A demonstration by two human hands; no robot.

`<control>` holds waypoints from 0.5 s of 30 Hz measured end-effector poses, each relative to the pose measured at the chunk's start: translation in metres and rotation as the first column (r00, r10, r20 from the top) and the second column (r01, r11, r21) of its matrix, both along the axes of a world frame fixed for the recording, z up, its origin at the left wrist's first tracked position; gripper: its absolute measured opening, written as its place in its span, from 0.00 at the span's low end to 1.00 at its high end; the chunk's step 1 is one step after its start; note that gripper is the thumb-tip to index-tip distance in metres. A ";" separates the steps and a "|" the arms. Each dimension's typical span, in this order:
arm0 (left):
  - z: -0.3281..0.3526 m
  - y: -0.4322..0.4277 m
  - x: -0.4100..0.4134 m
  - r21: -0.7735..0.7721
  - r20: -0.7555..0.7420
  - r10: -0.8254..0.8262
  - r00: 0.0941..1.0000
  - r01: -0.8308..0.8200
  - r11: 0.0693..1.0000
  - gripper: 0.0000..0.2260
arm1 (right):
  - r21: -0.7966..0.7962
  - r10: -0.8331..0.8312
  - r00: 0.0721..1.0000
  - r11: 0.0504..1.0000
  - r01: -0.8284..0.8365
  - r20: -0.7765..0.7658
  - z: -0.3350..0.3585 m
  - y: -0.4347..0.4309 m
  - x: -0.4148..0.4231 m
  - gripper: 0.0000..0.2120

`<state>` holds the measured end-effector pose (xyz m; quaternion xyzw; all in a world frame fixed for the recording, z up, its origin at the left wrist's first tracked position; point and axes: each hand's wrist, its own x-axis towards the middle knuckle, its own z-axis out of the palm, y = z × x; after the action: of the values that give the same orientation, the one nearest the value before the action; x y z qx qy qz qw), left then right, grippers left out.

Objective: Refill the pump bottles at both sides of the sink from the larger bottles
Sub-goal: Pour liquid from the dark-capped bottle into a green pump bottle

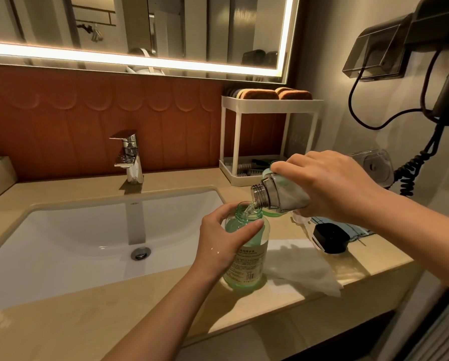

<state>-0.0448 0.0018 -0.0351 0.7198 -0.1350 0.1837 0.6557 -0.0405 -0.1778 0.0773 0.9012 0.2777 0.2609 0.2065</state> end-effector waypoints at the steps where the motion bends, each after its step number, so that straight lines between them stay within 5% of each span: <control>1: 0.000 0.000 0.000 -0.002 -0.001 -0.002 1.000 0.002 1.000 0.13 | -0.004 -0.002 1.000 1.000 0.002 0.000 0.000 0.000 0.000 0.37; 15: -0.002 0.000 0.003 0.022 -0.021 0.011 1.000 -0.011 1.000 0.15 | -0.047 -0.030 0.995 0.999 0.025 -0.100 0.007 0.002 0.000 0.42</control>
<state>-0.0414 0.0023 -0.0368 0.7297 -0.1262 0.1781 0.6480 -0.0409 -0.1763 0.0841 0.9120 0.2812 0.2058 0.2163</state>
